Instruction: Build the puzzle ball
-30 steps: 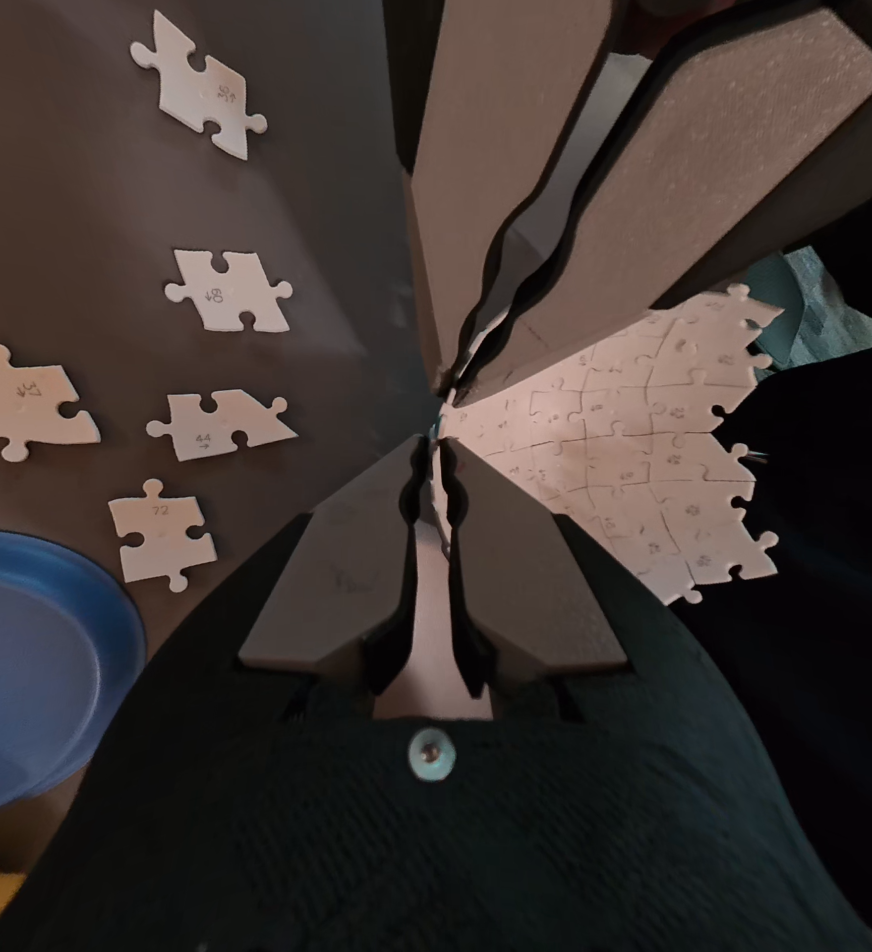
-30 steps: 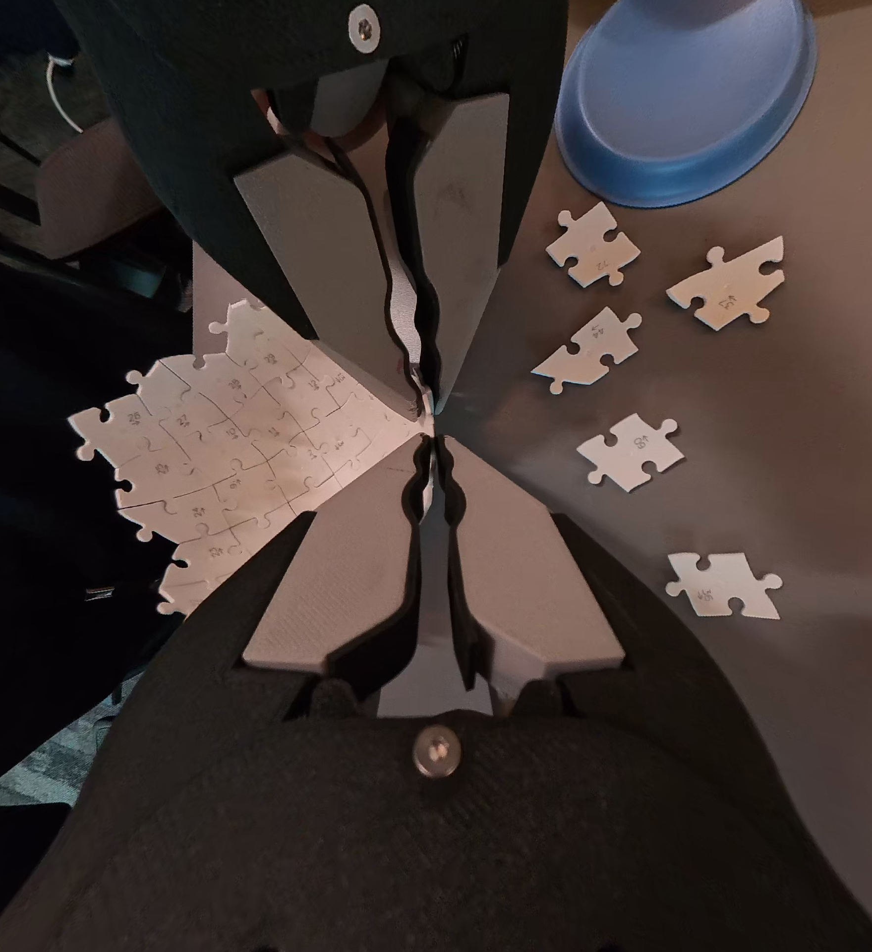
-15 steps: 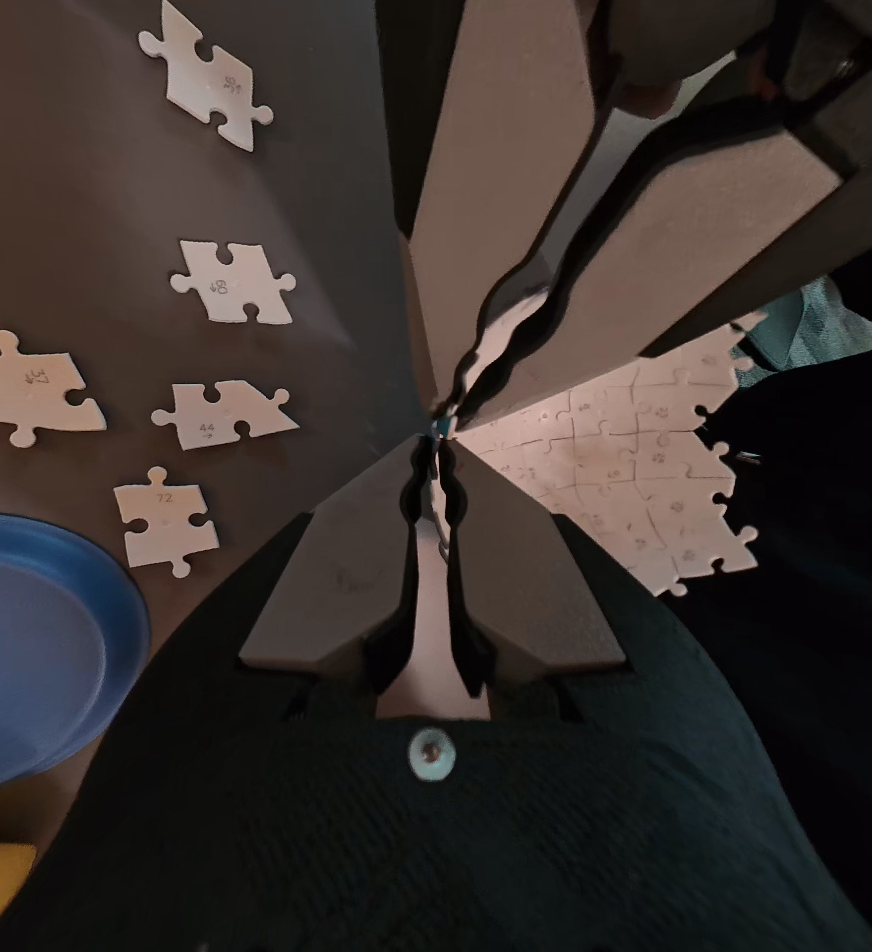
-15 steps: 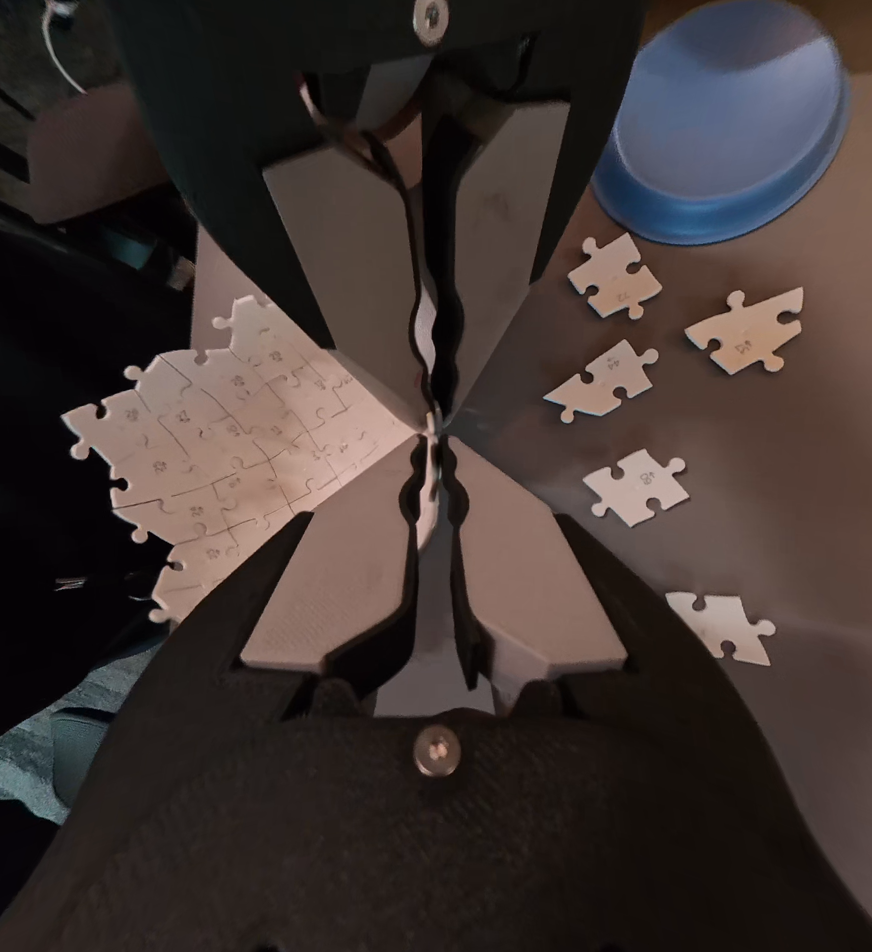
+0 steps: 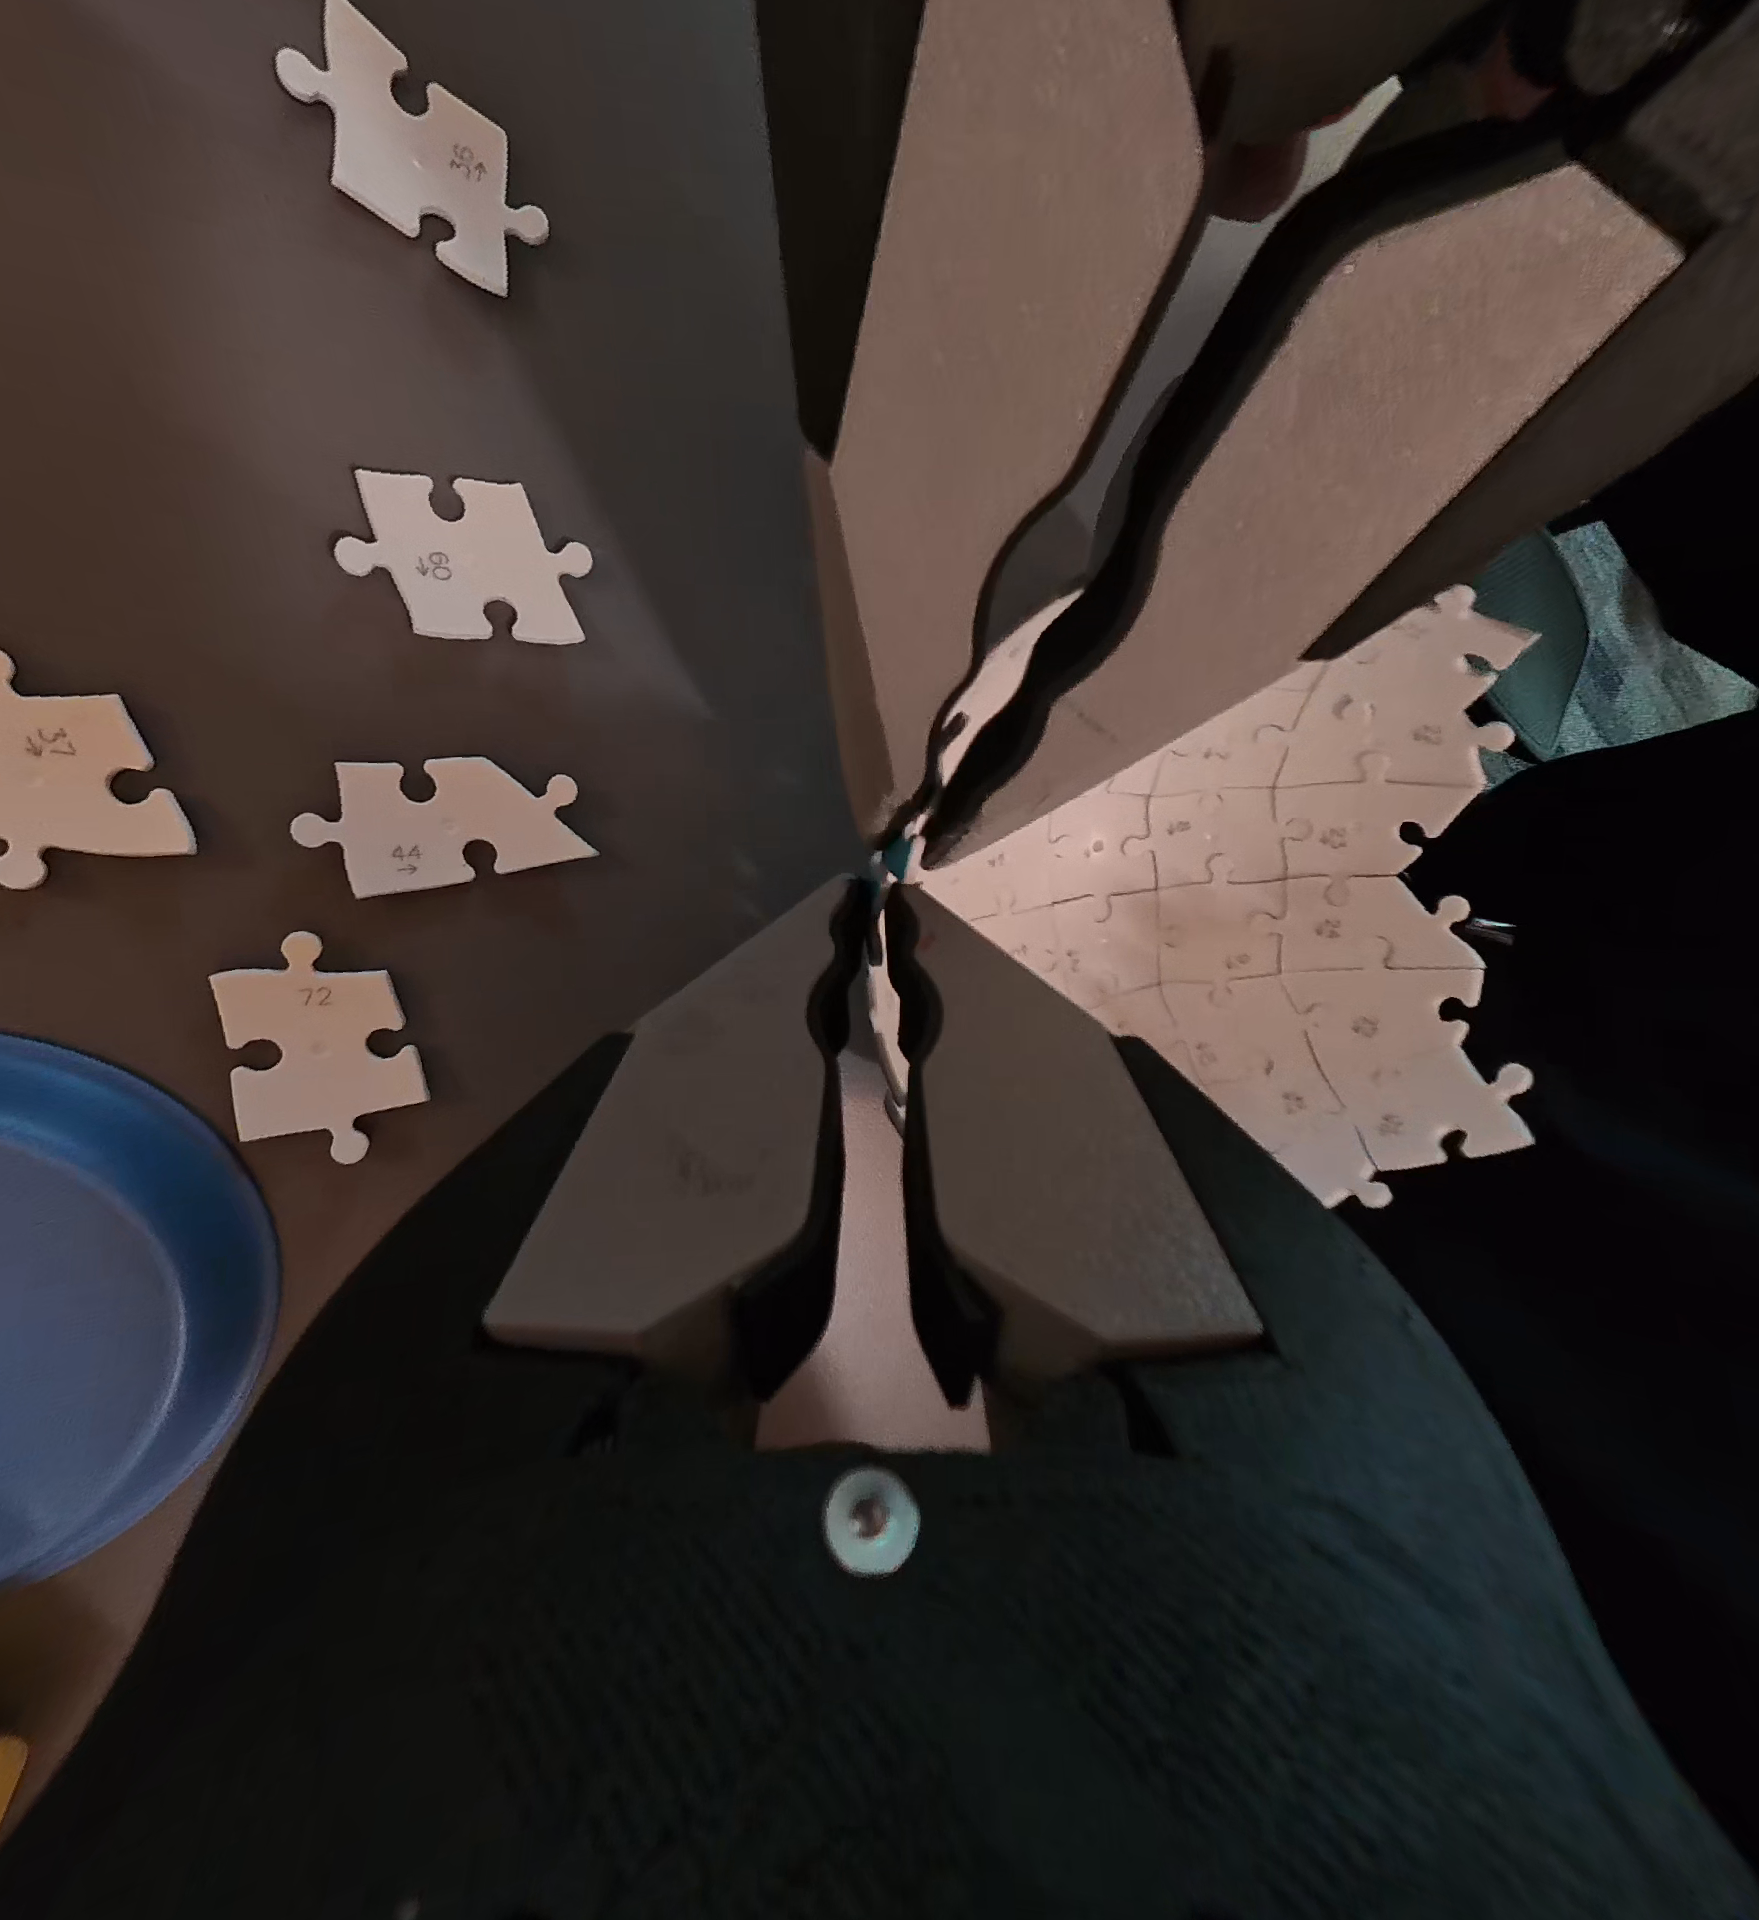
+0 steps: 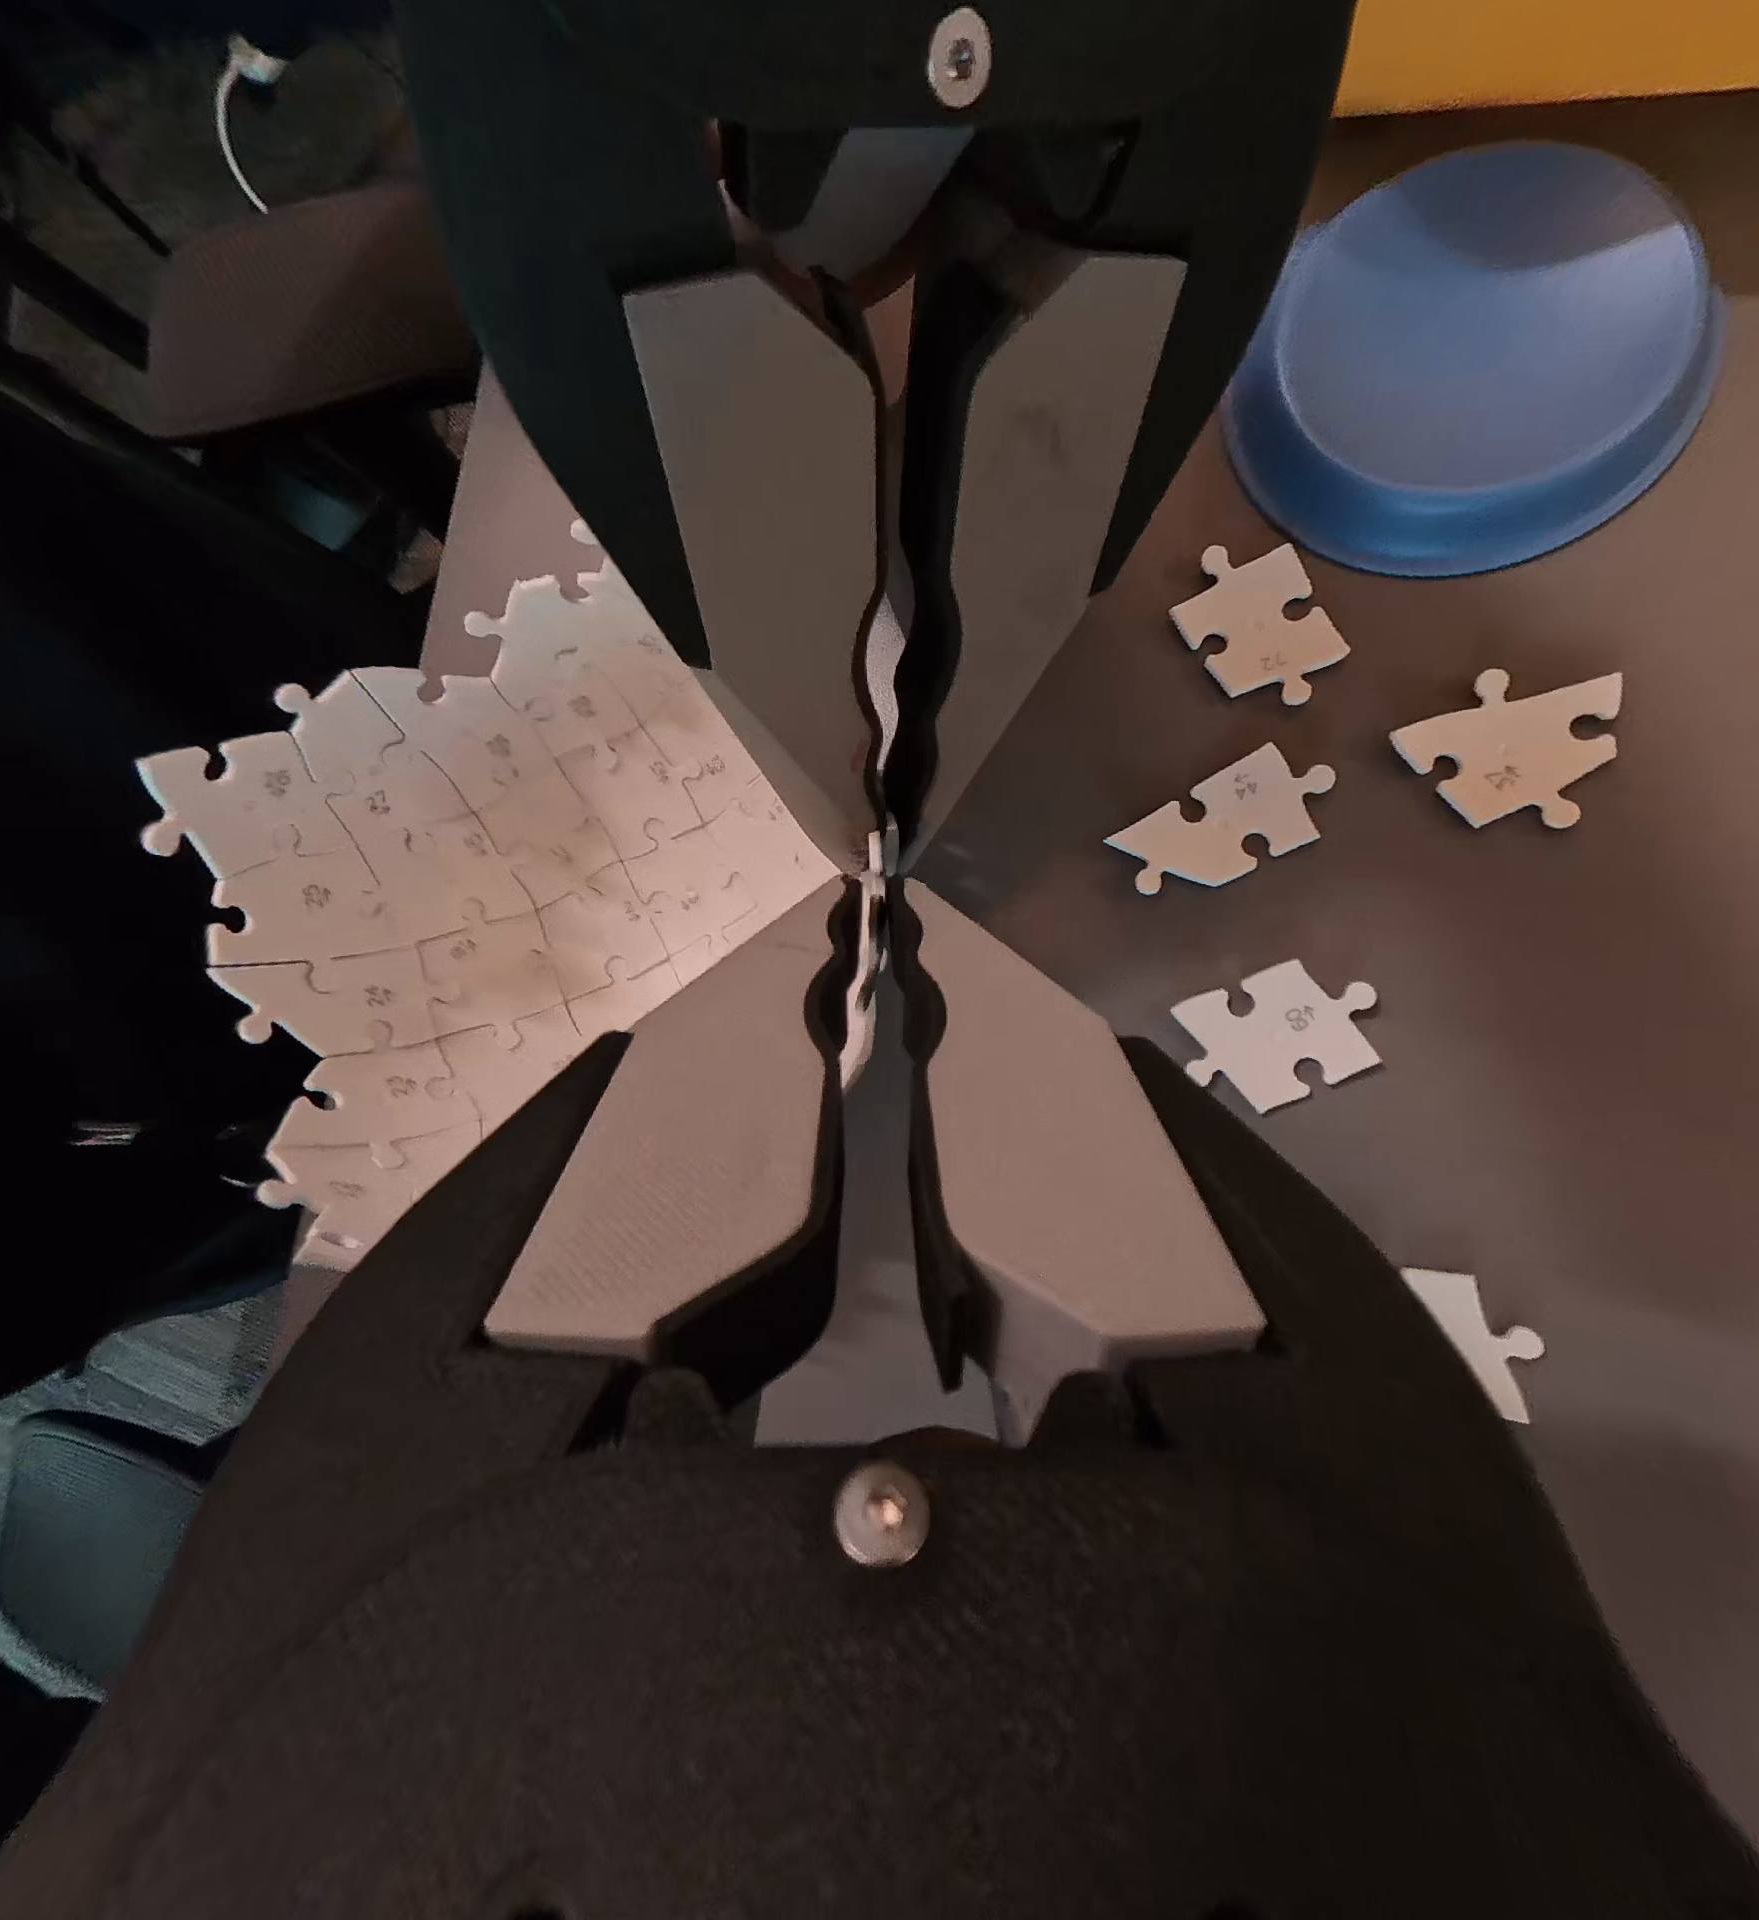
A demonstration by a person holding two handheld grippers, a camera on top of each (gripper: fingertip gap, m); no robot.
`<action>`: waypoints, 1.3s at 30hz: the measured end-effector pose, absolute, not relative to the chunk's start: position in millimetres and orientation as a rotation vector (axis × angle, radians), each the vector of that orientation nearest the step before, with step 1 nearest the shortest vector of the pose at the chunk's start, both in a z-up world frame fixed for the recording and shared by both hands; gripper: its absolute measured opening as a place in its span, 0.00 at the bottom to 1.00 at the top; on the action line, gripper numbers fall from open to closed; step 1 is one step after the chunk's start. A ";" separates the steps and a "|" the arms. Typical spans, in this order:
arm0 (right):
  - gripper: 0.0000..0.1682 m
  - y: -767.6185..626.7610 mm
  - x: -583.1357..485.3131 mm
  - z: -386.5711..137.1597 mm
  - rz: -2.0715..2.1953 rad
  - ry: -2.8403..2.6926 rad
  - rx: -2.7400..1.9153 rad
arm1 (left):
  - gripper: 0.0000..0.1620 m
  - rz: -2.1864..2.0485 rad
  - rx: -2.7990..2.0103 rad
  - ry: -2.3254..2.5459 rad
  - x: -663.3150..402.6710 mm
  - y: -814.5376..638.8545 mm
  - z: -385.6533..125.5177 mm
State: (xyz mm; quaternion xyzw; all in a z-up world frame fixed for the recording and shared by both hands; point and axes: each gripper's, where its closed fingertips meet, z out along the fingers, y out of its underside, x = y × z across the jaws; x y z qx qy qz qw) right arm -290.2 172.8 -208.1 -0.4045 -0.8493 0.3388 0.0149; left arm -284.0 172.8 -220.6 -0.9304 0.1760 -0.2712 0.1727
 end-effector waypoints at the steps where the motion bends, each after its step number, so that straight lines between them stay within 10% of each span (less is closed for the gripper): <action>1: 0.01 172.8 -290.1 -208.9 1.036 -2.649 -1.244 | 0.01 -0.768 -2.642 0.502 -284.1 172.5 -220.7; 39: 0.00 170.4 -293.9 -215.1 1.054 -2.673 -1.391 | 0.01 -0.673 -2.638 0.480 -288.9 172.2 -218.5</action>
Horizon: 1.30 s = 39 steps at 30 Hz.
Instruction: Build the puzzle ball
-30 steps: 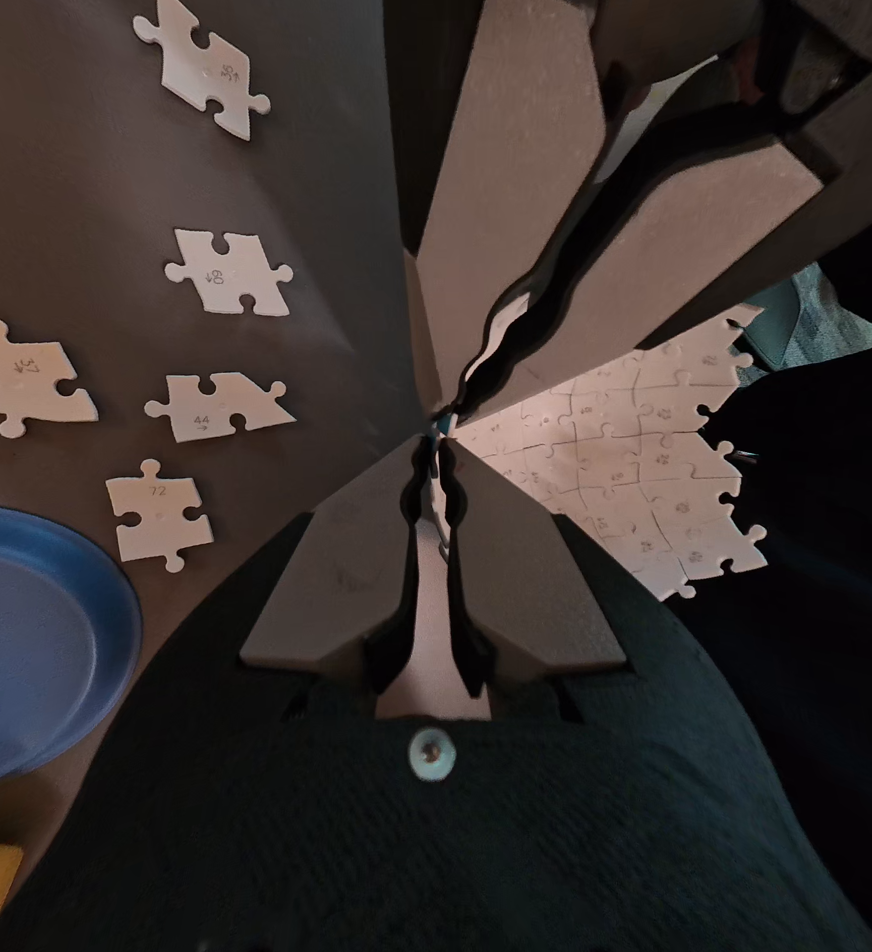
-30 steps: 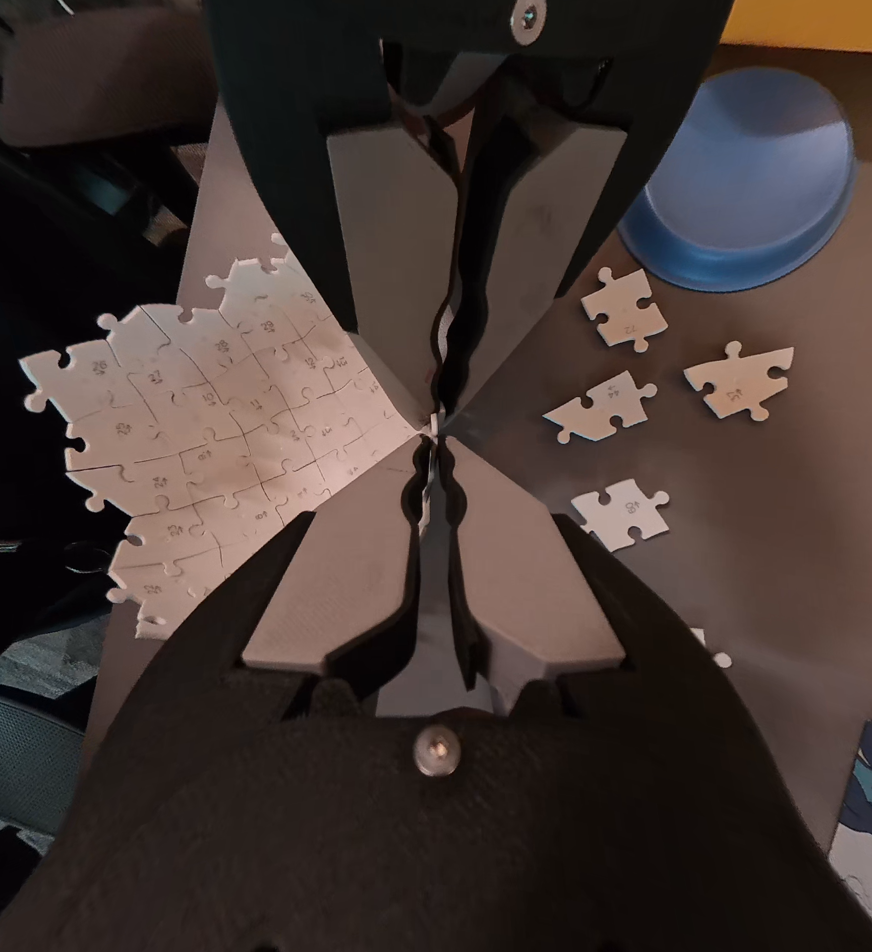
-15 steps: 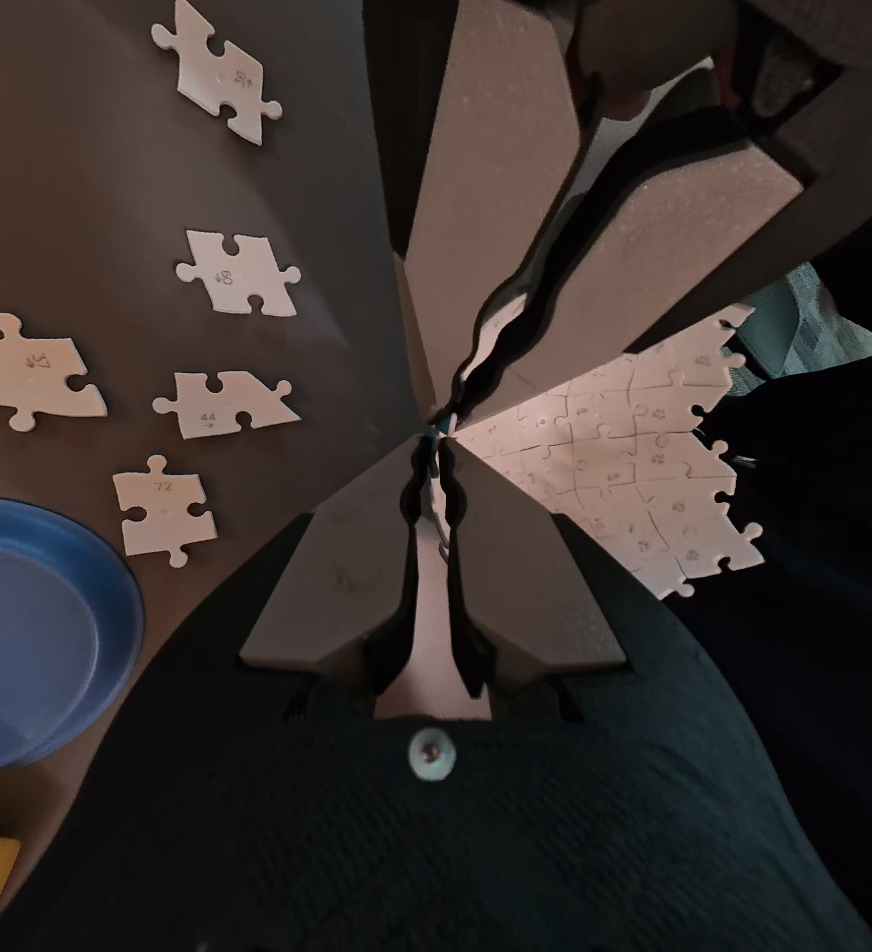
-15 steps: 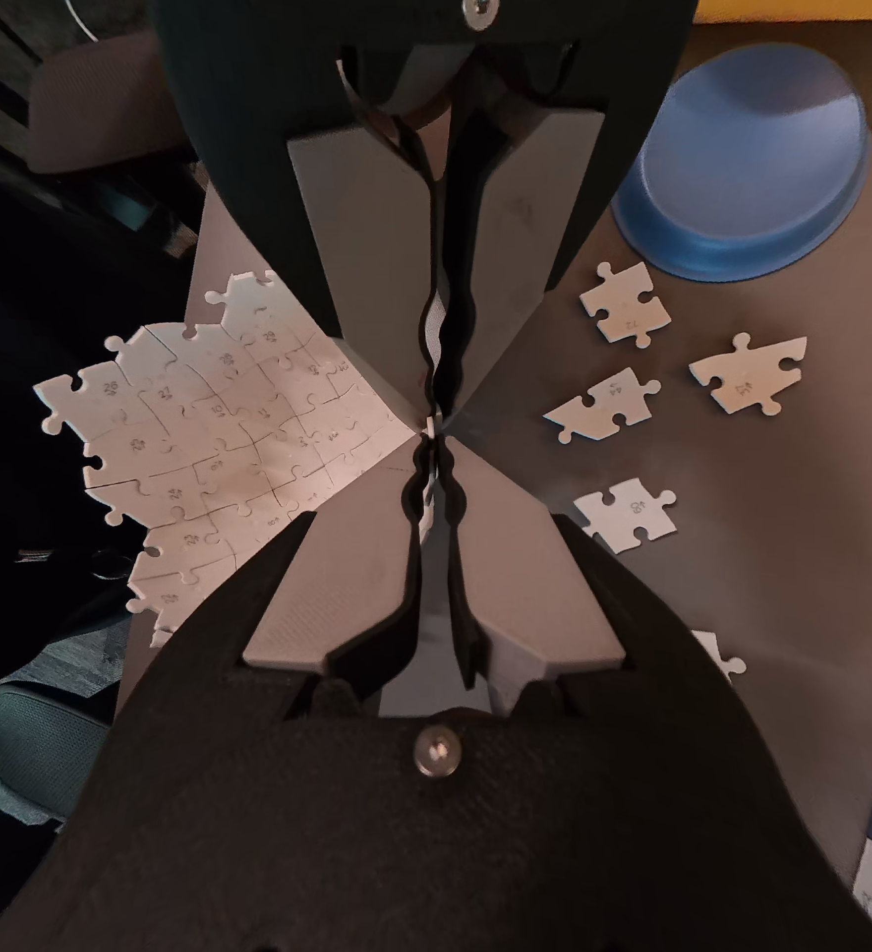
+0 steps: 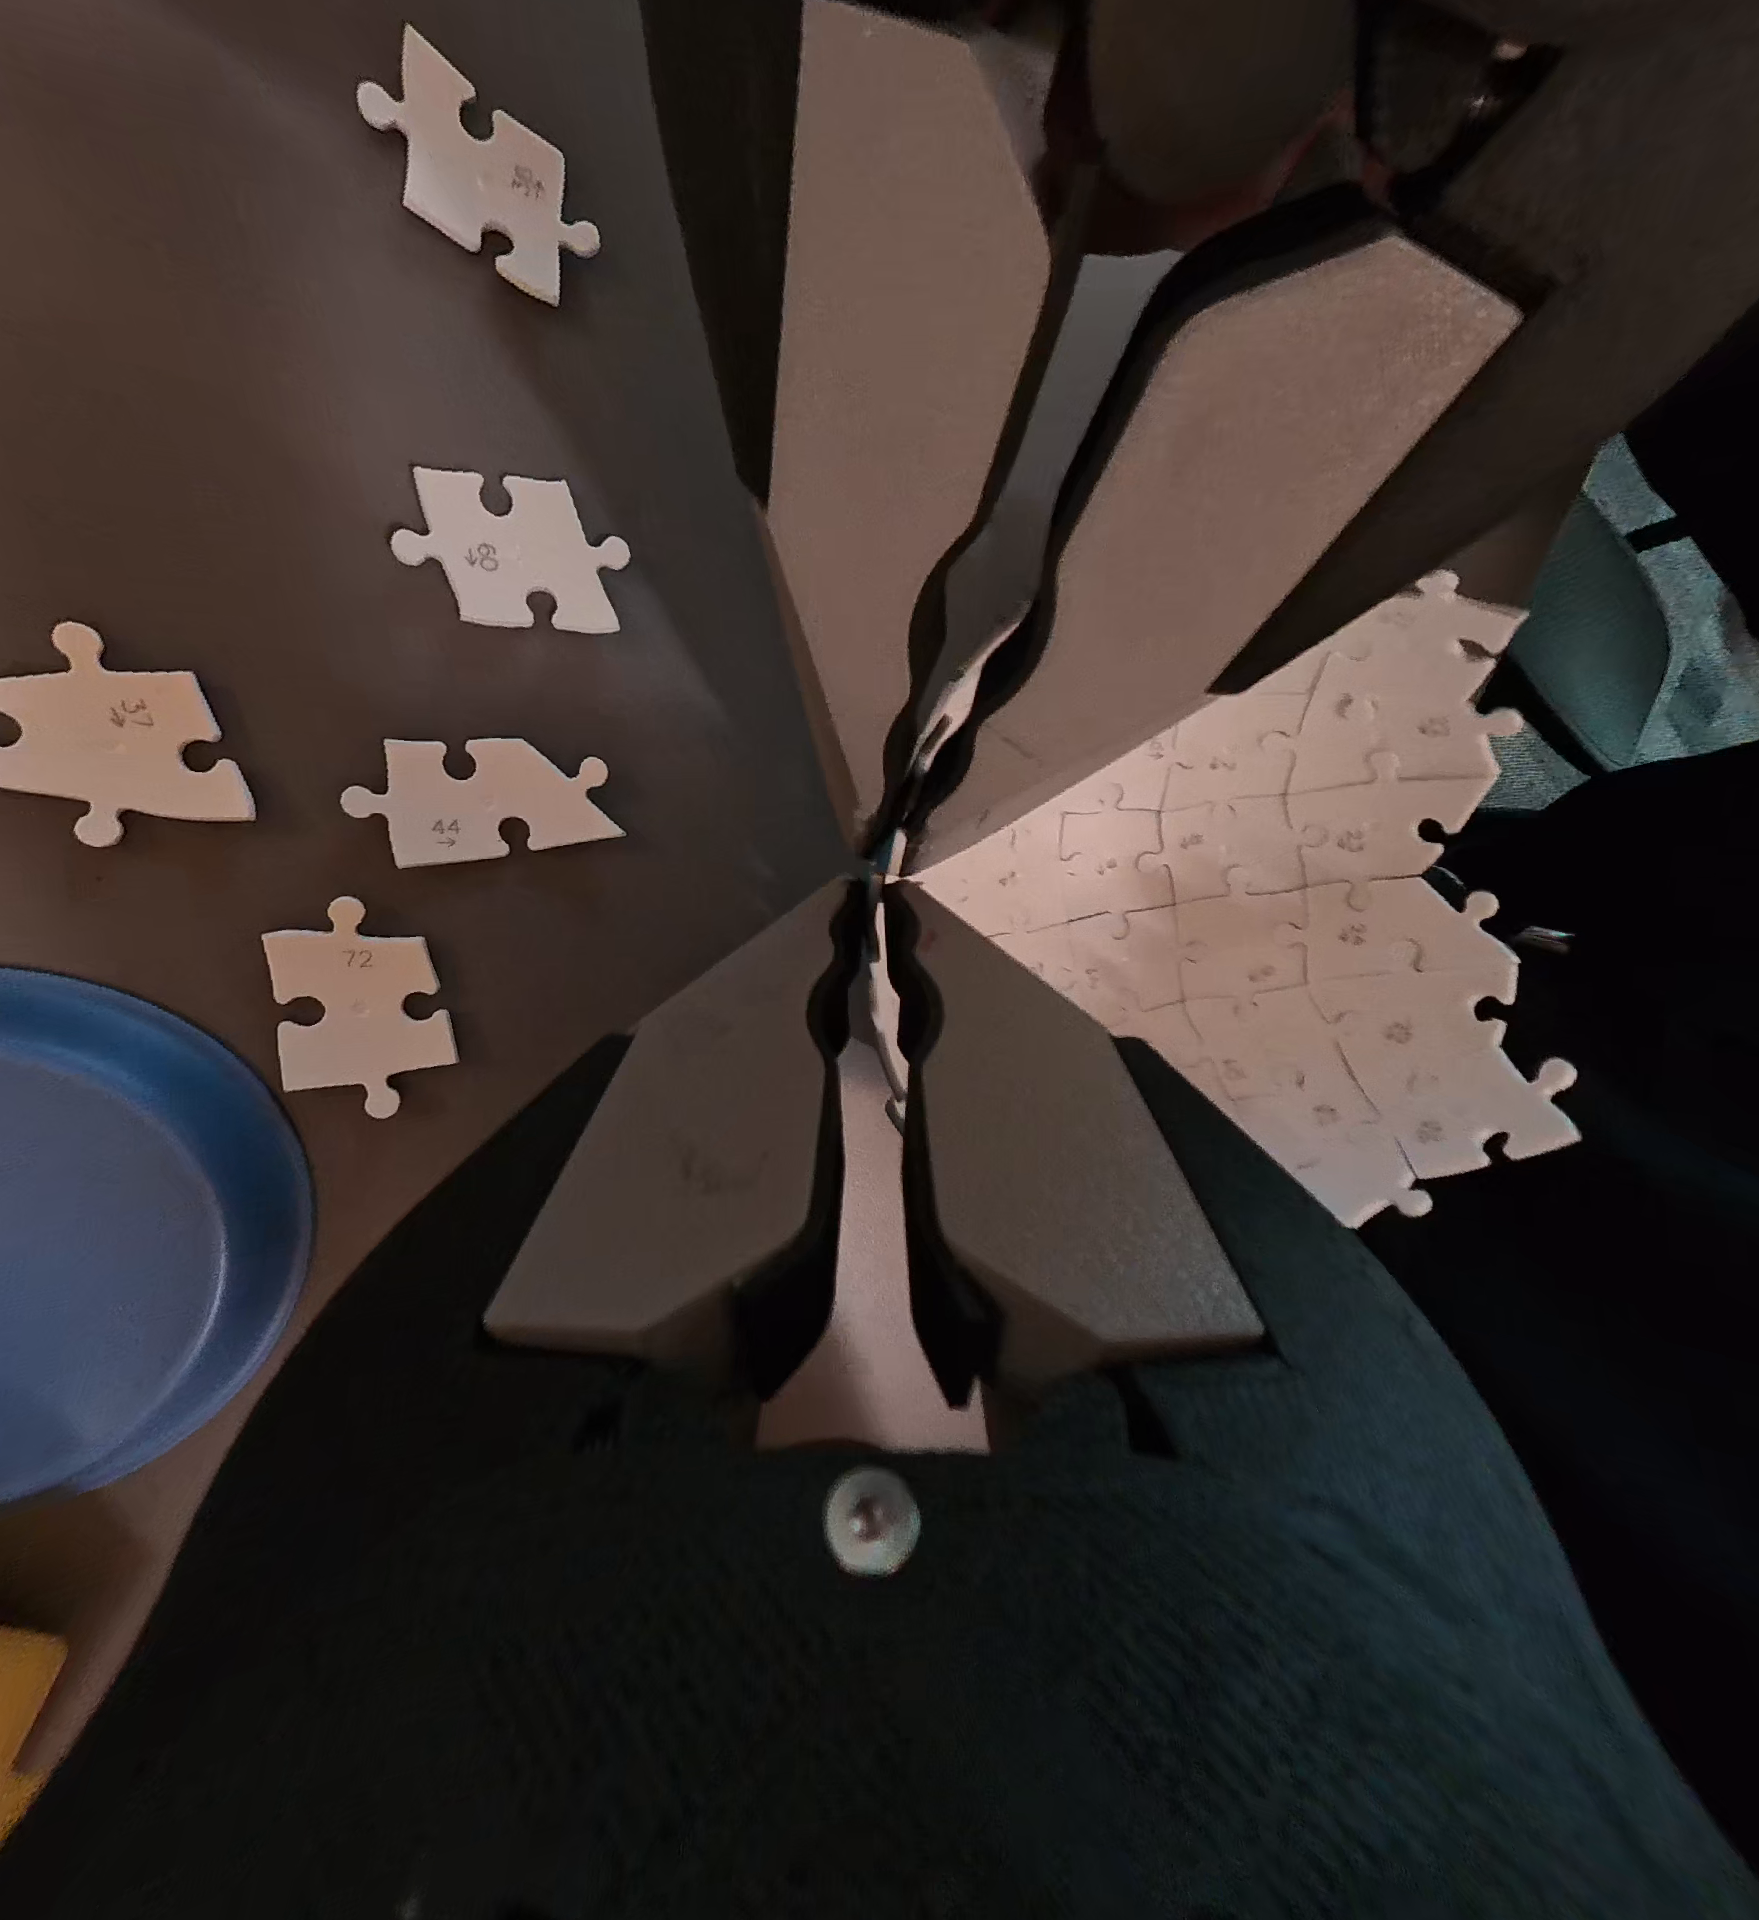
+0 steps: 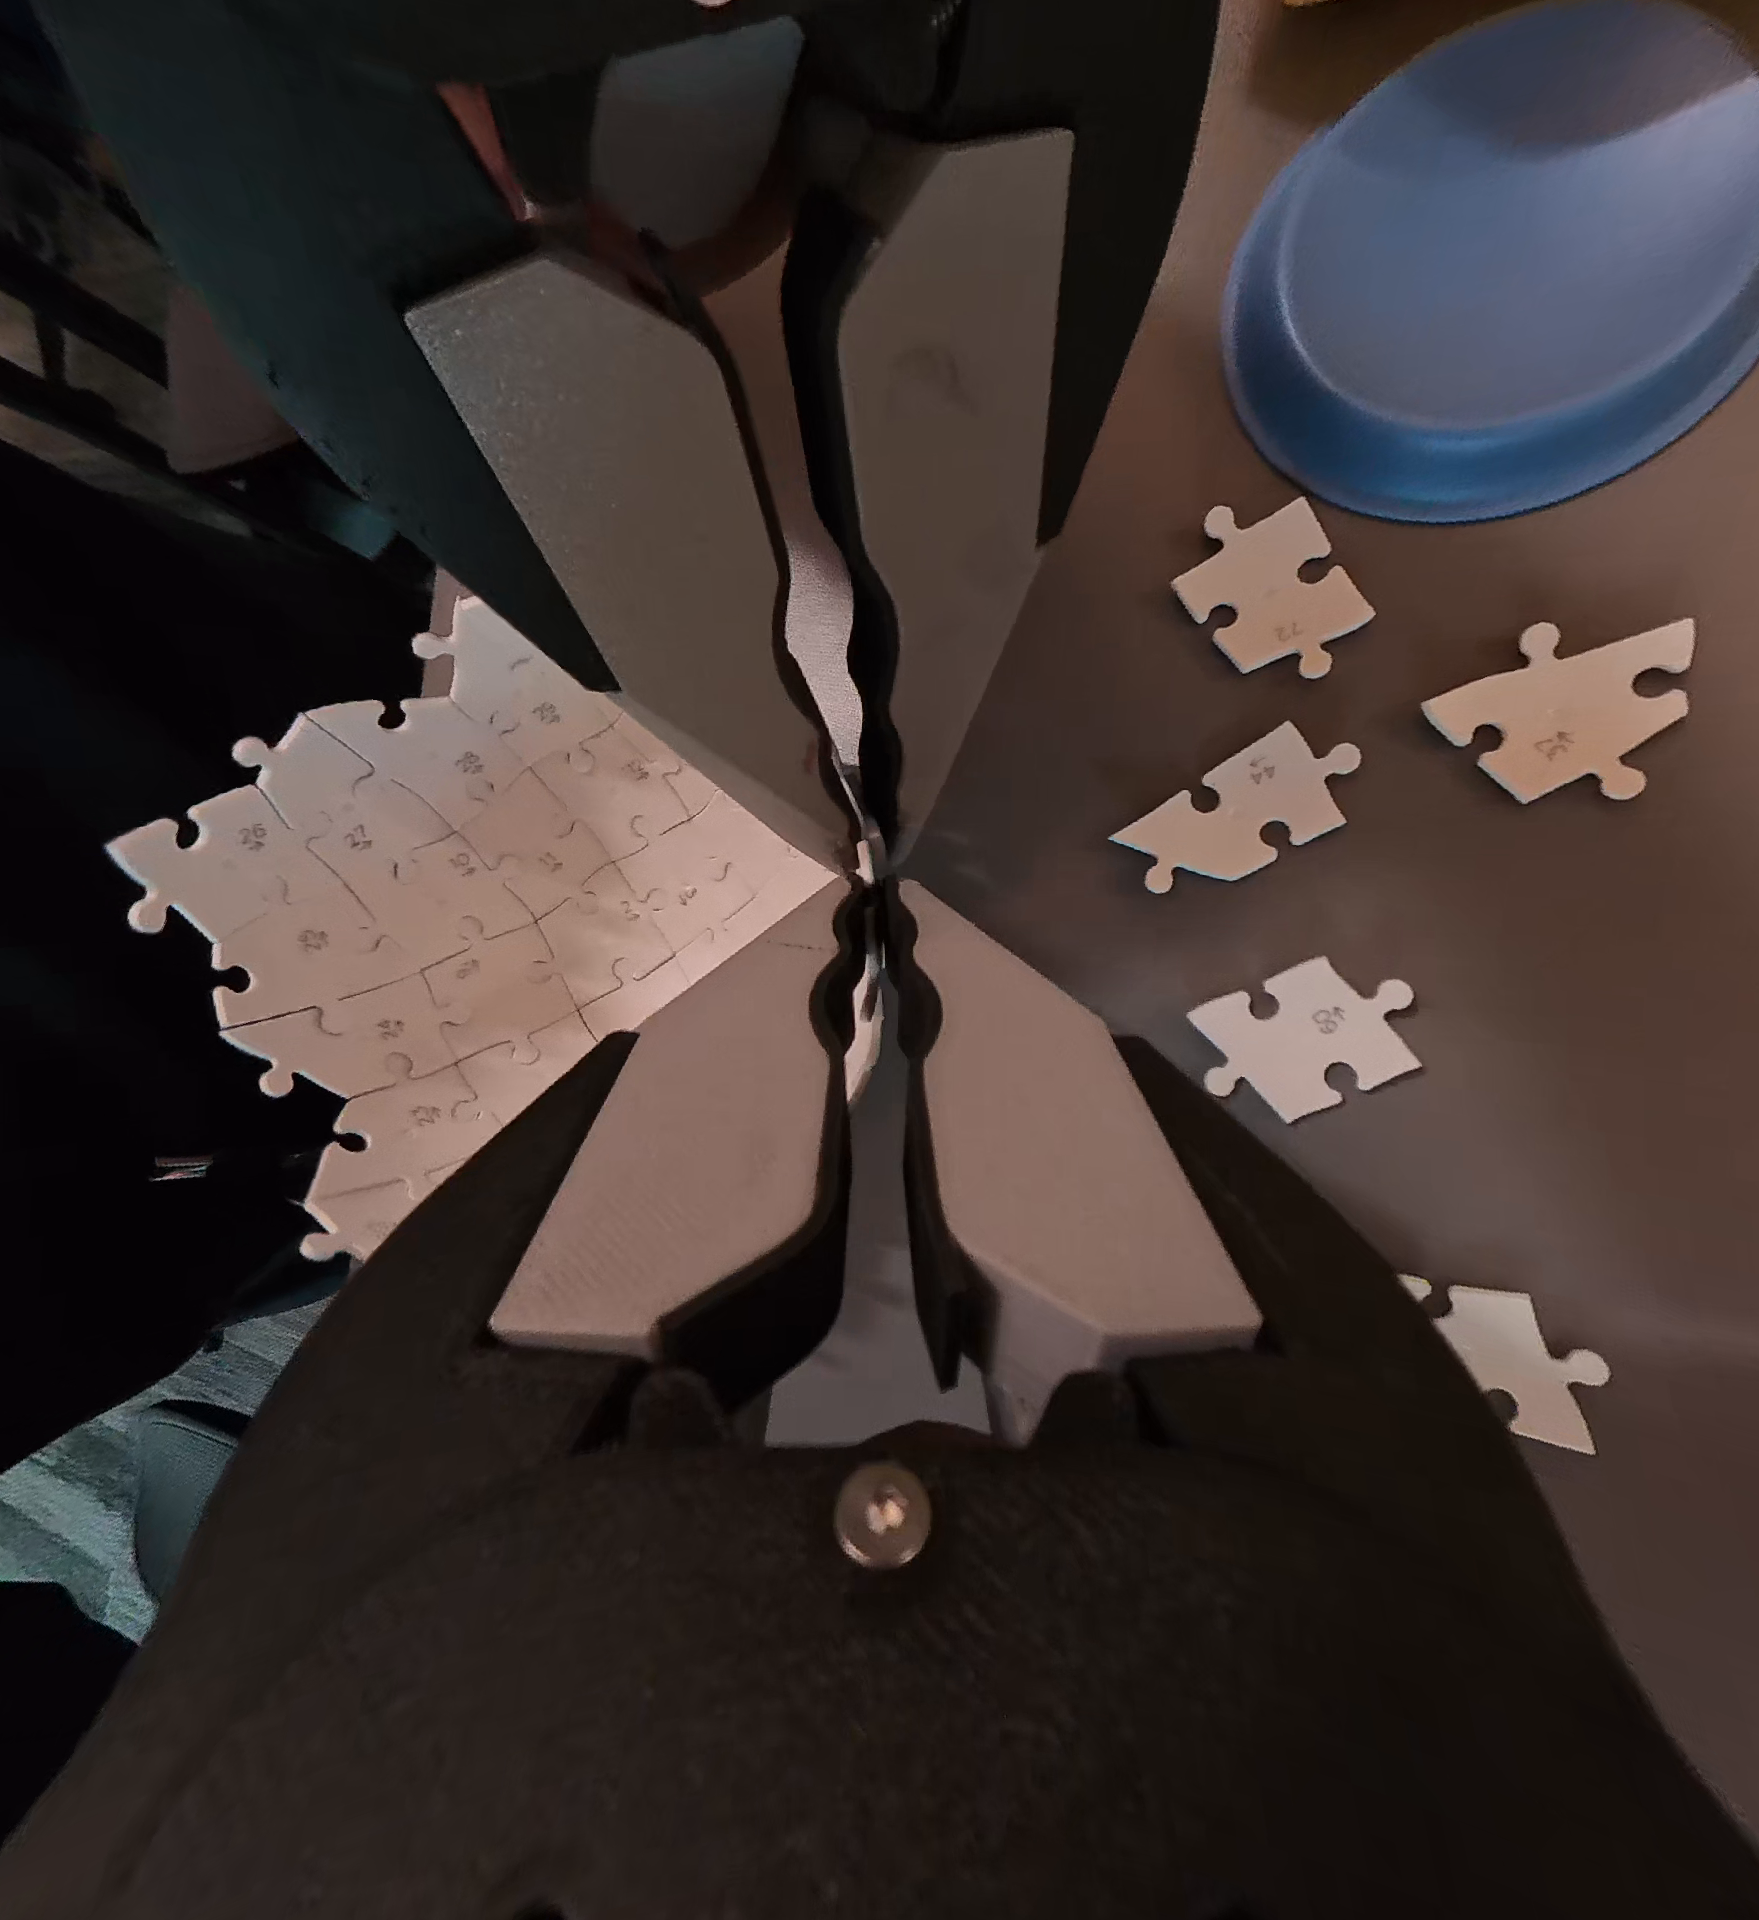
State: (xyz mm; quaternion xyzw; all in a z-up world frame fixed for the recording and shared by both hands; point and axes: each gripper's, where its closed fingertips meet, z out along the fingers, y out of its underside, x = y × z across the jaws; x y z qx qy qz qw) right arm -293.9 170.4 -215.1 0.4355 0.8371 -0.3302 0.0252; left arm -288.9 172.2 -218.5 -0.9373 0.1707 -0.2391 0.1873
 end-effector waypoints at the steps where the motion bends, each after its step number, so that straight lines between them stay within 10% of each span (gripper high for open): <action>1: 0.00 170.8 -294.1 -215.1 -1.020 2.586 1.352 | 0.00 -0.669 -2.640 0.480 -288.7 172.4 -218.4; 29: 0.12 185.7 -286.5 -223.8 -0.885 2.527 1.374 | 0.00 -0.586 -2.627 0.464 -291.2 174.9 -214.7; 39: 0.01 180.2 -284.3 -222.4 -0.837 2.493 1.389 | 0.00 -0.589 -2.624 0.423 -292.2 174.0 -215.1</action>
